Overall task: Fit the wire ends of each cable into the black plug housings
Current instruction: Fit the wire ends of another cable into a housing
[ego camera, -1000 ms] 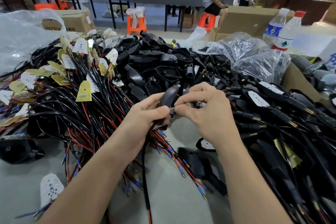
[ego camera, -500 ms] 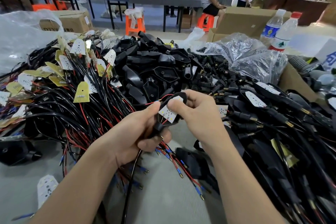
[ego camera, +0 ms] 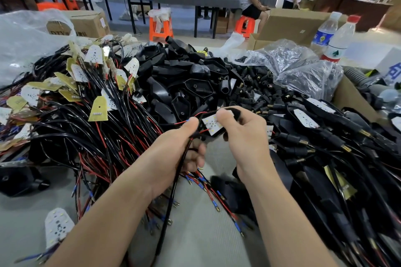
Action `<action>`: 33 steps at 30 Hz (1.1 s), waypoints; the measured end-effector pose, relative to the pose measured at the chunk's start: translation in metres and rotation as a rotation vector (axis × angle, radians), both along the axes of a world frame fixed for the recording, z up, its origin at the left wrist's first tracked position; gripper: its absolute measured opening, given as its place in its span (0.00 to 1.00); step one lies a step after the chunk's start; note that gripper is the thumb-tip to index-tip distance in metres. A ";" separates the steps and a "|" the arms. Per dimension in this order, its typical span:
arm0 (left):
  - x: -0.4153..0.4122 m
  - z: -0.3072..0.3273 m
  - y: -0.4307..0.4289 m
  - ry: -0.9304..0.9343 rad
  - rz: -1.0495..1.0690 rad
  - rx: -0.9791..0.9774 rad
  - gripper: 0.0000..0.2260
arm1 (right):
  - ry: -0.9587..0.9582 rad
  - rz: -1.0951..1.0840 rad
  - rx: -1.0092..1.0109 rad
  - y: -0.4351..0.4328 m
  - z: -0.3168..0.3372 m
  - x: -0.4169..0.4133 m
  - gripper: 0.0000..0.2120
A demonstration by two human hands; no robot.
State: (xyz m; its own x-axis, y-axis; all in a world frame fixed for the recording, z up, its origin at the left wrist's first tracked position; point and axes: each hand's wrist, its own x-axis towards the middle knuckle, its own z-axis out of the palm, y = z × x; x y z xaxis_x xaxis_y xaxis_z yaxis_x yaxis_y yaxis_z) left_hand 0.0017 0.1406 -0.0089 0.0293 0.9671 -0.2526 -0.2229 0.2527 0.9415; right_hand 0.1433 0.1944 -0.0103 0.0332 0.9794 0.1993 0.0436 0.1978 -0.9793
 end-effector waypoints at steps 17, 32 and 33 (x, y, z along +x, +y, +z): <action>-0.059 -0.002 -0.002 1.196 0.545 0.503 0.10 | -0.187 0.389 -0.138 0.001 0.011 0.033 0.12; -0.020 -0.020 0.003 1.094 0.129 0.738 0.17 | -0.320 0.761 -0.405 -0.016 0.013 0.017 0.11; -0.017 -0.022 0.004 1.048 0.202 0.691 0.19 | -0.317 0.730 -0.401 -0.017 0.013 0.015 0.10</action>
State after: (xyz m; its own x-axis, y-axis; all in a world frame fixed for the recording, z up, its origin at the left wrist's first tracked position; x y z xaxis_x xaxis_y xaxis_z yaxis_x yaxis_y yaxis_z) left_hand -0.0155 0.1449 -0.0305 -0.0410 0.8702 0.4910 0.7281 -0.3105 0.6112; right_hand 0.1586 0.1779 0.0023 -0.6249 0.7329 -0.2690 0.3213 -0.0725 -0.9442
